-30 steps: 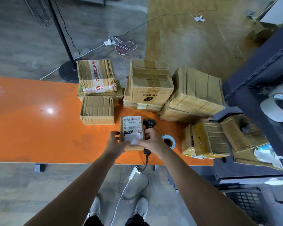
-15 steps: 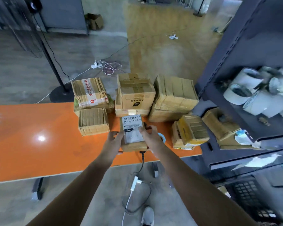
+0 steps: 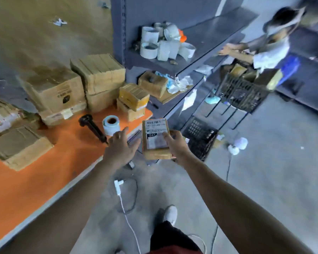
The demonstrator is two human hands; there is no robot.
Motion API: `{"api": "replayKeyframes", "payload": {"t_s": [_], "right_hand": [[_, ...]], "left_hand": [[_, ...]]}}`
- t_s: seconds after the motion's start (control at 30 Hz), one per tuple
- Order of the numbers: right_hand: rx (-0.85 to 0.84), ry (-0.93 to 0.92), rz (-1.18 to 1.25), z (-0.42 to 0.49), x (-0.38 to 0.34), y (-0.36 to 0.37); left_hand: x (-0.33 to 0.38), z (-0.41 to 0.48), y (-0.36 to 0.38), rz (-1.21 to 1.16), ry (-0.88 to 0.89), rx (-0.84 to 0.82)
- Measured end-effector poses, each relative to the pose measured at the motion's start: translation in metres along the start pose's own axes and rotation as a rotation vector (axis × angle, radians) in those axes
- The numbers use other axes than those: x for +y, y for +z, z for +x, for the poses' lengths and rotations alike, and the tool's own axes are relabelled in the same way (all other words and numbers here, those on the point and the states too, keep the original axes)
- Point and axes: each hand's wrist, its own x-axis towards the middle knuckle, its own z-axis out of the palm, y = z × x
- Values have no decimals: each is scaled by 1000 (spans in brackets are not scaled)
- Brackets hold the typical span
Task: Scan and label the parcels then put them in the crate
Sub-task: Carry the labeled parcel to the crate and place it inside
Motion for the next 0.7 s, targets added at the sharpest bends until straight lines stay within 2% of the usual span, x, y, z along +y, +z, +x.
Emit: {"api": "replayKeyframes", "payload": {"t_s": [0.13,0.27,0.53,0.7], "right_hand": [[155,85,60,-30,51,-69],[281,167,135,-59,99,-135],[508,279,236,-109,211,-279],[554,329,291,-139,296,-385]], "left_hand": [[48,-17,48,193,203,-148],[104,-42,98,300,373,-209],[228,-98,226,387,564,-350],[320,-148,328,422,611,-427]]}}
